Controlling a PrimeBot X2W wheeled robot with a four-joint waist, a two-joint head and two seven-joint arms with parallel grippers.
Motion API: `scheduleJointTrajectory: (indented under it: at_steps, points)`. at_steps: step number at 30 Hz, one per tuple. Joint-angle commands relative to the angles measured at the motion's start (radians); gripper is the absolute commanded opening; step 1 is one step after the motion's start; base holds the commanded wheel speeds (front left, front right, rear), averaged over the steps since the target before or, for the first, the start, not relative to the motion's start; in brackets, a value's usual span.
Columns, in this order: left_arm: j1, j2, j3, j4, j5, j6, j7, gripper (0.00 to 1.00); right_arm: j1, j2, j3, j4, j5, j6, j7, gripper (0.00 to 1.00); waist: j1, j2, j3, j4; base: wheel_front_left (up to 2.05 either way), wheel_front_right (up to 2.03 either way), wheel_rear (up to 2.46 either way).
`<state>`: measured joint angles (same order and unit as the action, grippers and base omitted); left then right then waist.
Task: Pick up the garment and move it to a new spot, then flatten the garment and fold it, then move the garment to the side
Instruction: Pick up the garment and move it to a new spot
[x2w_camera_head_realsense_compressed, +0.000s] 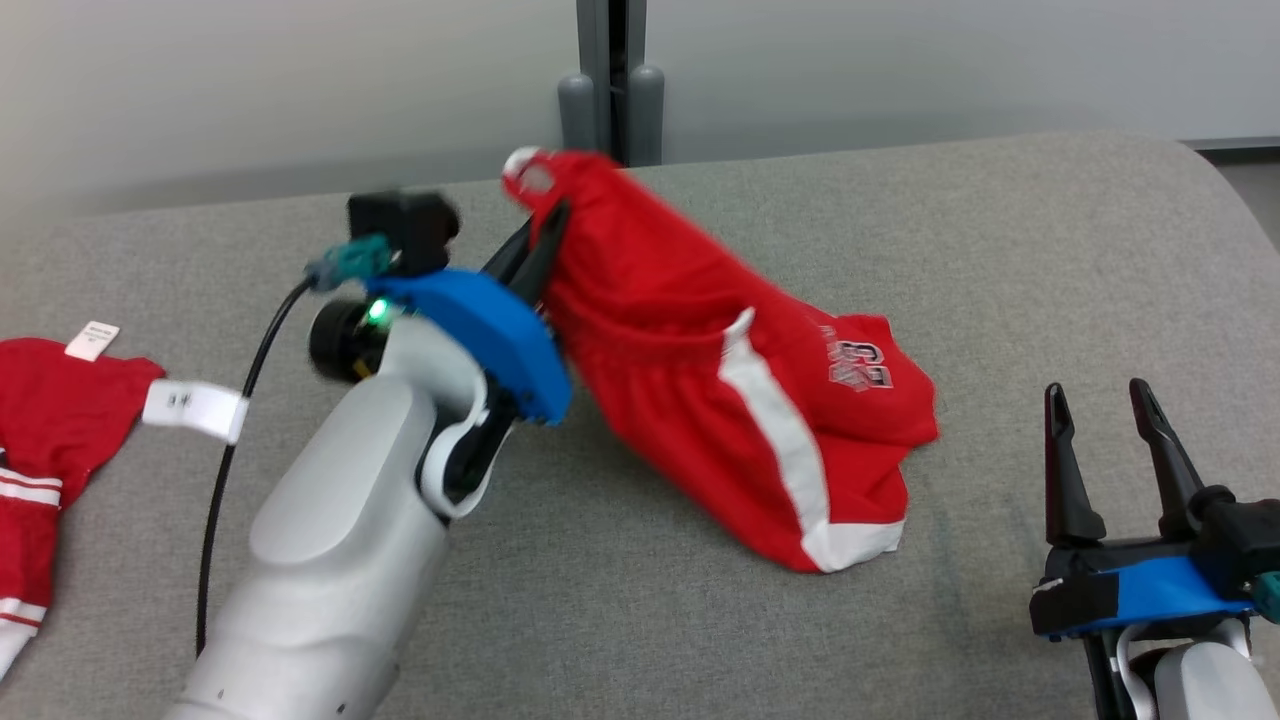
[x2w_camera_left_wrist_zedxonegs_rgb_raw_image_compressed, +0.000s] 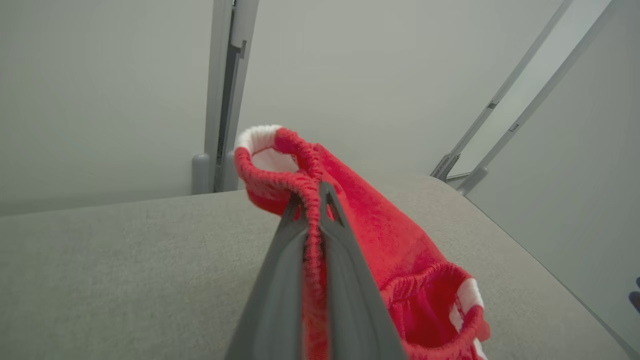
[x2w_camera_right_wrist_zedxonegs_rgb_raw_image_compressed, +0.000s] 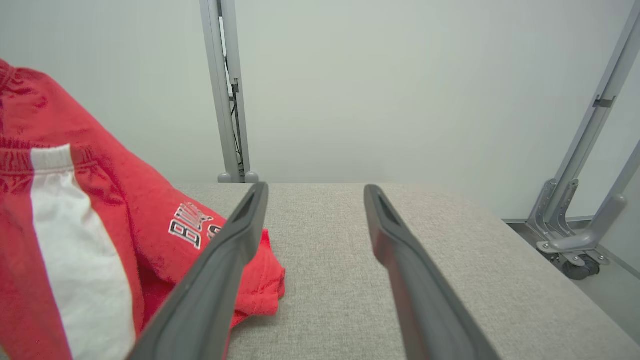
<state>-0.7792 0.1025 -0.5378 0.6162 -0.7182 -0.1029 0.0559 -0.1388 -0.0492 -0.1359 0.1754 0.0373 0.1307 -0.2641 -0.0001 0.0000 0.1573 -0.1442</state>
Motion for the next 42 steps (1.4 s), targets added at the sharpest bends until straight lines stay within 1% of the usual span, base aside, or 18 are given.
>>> scheduleJointTrajectory:
  at_steps: [1, 4, 8, 10, 13, 14, 15, 16, 19, 22, 24, 29, 34, 36, 42]
  points:
    - [0.036, 0.025, 0.017, 0.039, -0.007, 0.014, -0.028, 0.00, -0.015, -0.002, -0.004, -0.006, 0.003, 0.000, -0.001, 1.00, 0.0001, 0.0000, 0.020, 0.003, 0.00, 0.00, 0.00]
    - [0.100, 0.057, 0.043, 0.146, -0.005, 0.041, -0.097, 0.00, -0.027, -0.002, -0.002, -0.014, 0.007, 0.000, -0.001, 1.00, 0.0001, 0.0000, 0.053, -0.004, 0.00, 0.00, 0.00]
    - [0.137, 0.100, 0.079, 0.257, -0.010, 0.057, -0.192, 0.00, -0.040, -0.002, 0.003, -0.019, 0.008, 0.000, -0.001, 1.00, 0.0001, 0.0000, 0.085, -0.005, 0.00, 0.00, 0.00]
    - [0.143, 0.112, 0.090, 0.295, -0.012, 0.050, -0.227, 0.00, -0.042, -0.002, 0.003, -0.017, 0.004, 0.000, -0.001, 1.00, 0.0001, 0.0000, 0.094, -0.001, 0.00, 0.00, 0.00]
    - [0.145, 0.115, 0.090, 0.337, -0.014, 0.033, -0.259, 0.00, -0.043, -0.002, 0.004, -0.014, 0.001, 0.000, -0.001, 1.00, 0.0001, 0.0000, 0.099, 0.008, 0.00, 0.00, 0.00]
    - [0.145, 0.114, 0.089, 0.348, -0.013, 0.028, -0.269, 0.15, -0.044, -0.002, 0.007, -0.013, 0.000, 0.000, -0.001, 1.00, 0.0001, 0.0000, 0.099, 0.011, 0.00, 0.00, 0.00]
    - [0.145, 0.112, 0.089, 0.357, -0.011, 0.024, -0.278, 0.42, -0.045, -0.002, 0.010, -0.012, 0.000, 0.000, -0.001, 1.00, 0.0001, 0.0000, 0.098, 0.015, 0.00, 0.00, 0.00]
    - [0.148, 0.108, 0.089, 0.365, -0.009, 0.020, -0.288, 1.00, -0.047, -0.002, 0.012, -0.012, -0.002, 0.000, -0.001, 1.00, 0.0001, 0.0000, 0.097, 0.018, 0.00, 0.00, 0.00]
    - [0.156, 0.099, 0.085, 0.369, 0.002, 0.006, -0.310, 1.00, -0.052, -0.002, 0.018, -0.012, -0.005, 0.000, -0.001, 1.00, 0.0001, 0.0000, 0.090, 0.026, 0.00, 0.00, 0.00]
    - [0.170, 0.100, 0.088, 0.336, 0.029, -0.002, -0.321, 1.00, -0.043, -0.002, 0.018, -0.012, -0.011, 0.000, -0.001, 1.00, 0.0001, 0.0000, 0.077, 0.036, 0.00, 0.00, 0.00]
    - [0.186, 0.107, 0.114, 0.261, 0.063, -0.001, -0.322, 1.00, -0.035, -0.002, 0.018, -0.009, -0.016, 0.000, -0.001, 1.00, 0.0001, 0.0000, 0.065, 0.045, 0.00, 0.00, 0.00]
    - [0.308, 0.091, 0.189, 0.064, 0.169, 0.009, -0.321, 1.00, -0.006, -0.002, 0.025, 0.002, -0.033, 0.000, -0.001, 1.00, 0.0001, 0.0000, 0.020, 0.068, 0.00, 0.00, 0.00]
    - [0.462, 0.046, 0.243, -0.061, 0.252, 0.009, -0.321, 1.00, 0.054, -0.003, 0.057, 0.024, -0.052, 0.000, -0.001, 1.00, 0.0001, 0.0000, -0.035, 0.095, 0.00, 0.00, 0.00]
    - [0.517, 0.030, 0.259, -0.093, 0.282, 0.008, -0.321, 1.00, 0.081, -0.003, 0.063, 0.033, -0.047, 0.000, -0.001, 1.00, 0.0001, 0.0000, -0.055, 0.105, 0.00, 0.00, 0.00]
    - [0.649, -0.013, 0.317, -0.162, 0.323, 0.008, -0.322, 1.00, 0.139, -0.003, 0.073, 0.055, -0.016, 0.000, -0.001, 1.00, 0.0001, 0.0000, -0.099, 0.126, 0.00, 0.00, 0.00]
